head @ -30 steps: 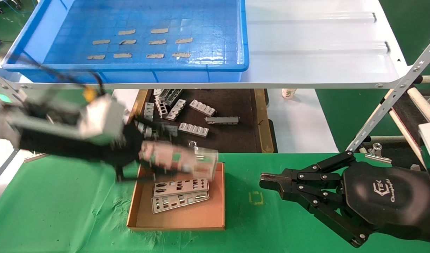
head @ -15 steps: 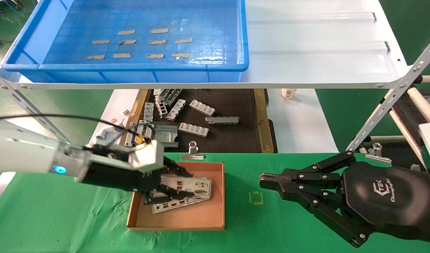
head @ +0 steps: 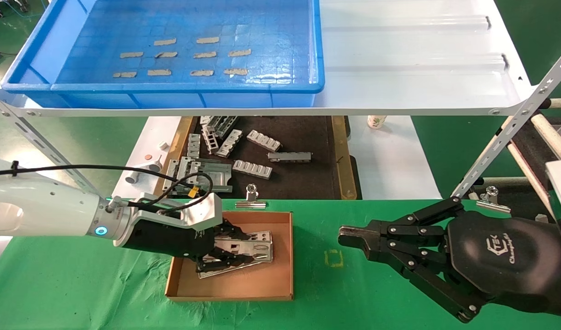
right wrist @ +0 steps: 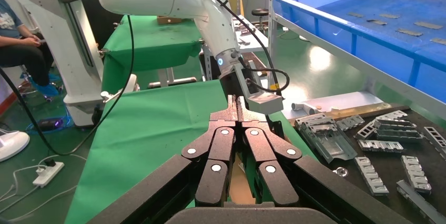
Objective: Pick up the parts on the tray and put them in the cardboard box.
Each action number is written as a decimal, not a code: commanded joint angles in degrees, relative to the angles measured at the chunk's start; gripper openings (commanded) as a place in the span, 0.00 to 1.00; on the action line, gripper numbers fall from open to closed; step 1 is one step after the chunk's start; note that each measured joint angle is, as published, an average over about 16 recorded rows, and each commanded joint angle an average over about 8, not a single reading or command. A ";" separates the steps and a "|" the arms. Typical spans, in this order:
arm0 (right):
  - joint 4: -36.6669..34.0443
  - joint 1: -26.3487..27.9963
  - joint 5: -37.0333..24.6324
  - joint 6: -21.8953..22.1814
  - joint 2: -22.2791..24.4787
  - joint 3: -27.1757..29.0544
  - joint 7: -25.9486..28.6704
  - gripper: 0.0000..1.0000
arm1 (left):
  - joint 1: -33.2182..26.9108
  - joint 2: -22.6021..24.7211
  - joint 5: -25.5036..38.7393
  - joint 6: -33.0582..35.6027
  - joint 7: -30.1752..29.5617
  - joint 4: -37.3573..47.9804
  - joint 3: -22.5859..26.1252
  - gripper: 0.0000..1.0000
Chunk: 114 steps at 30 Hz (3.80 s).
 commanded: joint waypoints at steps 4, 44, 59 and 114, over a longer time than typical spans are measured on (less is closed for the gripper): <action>0.00 0.00 0.00 0.00 0.00 0.00 0.00 0.00 | -0.27 1.38 0.16 -0.35 0.88 3.44 0.10 1.00; 0.00 0.00 0.00 0.00 0.00 0.00 0.00 1.00 | 6.18 -6.35 -9.79 6.86 -4.36 -6.98 -11.84 1.00; 0.00 0.00 0.00 0.00 0.00 0.00 0.00 1.00 | 14.84 -13.83 -15.99 6.93 -11.68 -24.29 -21.07 1.00; -0.02 -0.01 0.01 0.01 0.00 0.00 -0.01 1.00 | 32.10 -28.73 -28.37 7.08 -26.17 -58.75 -39.46 1.00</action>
